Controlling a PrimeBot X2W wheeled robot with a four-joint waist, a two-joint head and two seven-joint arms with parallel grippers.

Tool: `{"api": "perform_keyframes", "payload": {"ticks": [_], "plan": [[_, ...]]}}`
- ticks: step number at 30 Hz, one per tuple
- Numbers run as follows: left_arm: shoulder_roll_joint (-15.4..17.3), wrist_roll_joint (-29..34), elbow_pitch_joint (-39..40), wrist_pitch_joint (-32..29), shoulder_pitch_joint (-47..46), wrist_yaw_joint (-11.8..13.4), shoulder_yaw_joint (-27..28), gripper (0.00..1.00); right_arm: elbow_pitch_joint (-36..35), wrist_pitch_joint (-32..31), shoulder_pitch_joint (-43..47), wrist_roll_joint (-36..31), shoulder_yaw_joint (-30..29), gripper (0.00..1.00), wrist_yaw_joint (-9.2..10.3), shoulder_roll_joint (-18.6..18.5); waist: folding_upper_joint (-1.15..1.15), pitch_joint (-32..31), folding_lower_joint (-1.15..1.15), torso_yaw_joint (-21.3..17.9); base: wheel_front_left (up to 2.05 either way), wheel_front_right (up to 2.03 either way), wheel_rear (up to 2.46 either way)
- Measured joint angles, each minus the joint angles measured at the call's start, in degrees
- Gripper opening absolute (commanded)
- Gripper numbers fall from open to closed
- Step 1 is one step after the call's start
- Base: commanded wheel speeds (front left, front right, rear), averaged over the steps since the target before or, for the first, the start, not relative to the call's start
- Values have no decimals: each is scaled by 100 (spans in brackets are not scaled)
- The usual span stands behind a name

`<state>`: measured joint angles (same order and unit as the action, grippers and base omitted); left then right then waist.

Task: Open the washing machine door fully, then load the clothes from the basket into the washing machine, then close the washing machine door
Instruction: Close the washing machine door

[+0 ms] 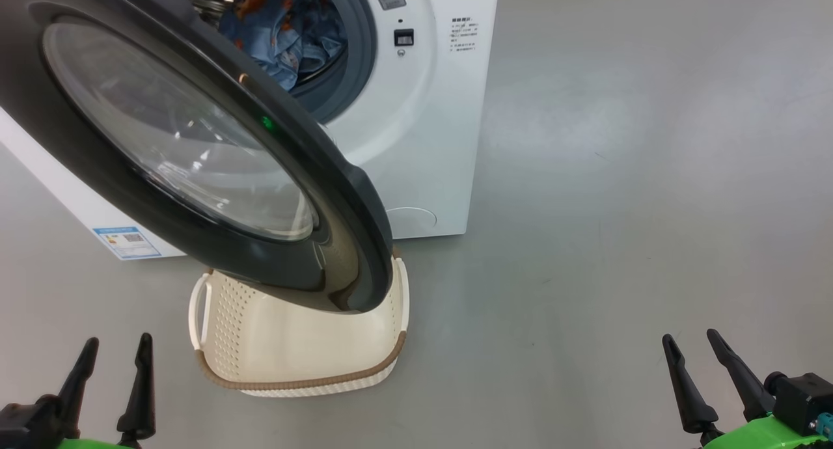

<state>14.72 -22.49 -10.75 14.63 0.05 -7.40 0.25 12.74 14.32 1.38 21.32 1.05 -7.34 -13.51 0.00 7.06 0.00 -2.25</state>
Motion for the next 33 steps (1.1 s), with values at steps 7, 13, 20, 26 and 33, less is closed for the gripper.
{"api": "perform_keyframes", "payload": {"ticks": [7,13,20,26,33], "plan": [[-100,-22,12,0,2,0,66,100,5,0,2,0,12,29,0,7,0,-42,0,81,0,0,0],[-214,-35,45,0,65,0,70,100,38,0,-110,1,160,0,0,8,0,-98,0,221,0,0,0],[-312,-34,108,0,179,0,160,100,23,0,-622,55,334,0,0,69,0,-193,0,452,0,0,0],[-353,2,216,0,256,0,182,100,-76,0,-1124,63,557,0,0,68,0,-288,0,694,0,0,0],[-358,3,305,0,280,0,162,100,-410,0,-1724,62,942,0,0,55,0,-403,0,984,0,0,0]]}}
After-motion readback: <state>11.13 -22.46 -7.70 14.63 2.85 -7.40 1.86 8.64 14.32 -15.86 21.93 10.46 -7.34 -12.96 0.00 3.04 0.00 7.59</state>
